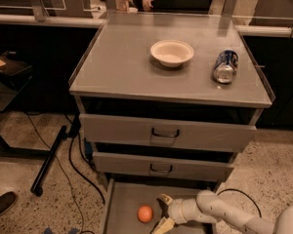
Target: Pick orange from bottom drawer and place on counter
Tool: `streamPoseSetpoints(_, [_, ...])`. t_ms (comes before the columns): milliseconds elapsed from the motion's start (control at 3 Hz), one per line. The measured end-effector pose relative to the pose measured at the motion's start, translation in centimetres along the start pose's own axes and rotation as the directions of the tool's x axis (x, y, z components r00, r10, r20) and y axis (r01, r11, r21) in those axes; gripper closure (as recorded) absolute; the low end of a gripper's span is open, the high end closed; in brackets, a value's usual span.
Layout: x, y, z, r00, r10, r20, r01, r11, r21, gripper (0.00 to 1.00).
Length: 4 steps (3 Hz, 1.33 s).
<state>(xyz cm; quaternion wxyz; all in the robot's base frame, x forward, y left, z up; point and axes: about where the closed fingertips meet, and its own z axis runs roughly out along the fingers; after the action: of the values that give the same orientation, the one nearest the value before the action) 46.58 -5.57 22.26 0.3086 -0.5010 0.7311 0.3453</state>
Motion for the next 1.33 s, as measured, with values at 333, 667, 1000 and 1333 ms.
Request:
streamPoseSetpoints(333, [1.0, -1.0, 0.9, 0.999, 0.007, 0.039, -0.008, 0.9996, 0.028, 0.00])
streamPoseSetpoints(667, [2.6, -4.2, 4.0, 0.994, 0.021, 0.112, -0.028, 0.9978, 0.060, 0.00])
streamPoseSetpoints(1000, [2.9, -4.6, 4.0, 0.993, 0.025, 0.114, -0.033, 0.9971, 0.069, 0.00])
streamPoseSetpoints(1333, [4.1, -3.8, 5.6, 0.989, 0.044, 0.142, -0.054, 0.9963, 0.067, 0.00])
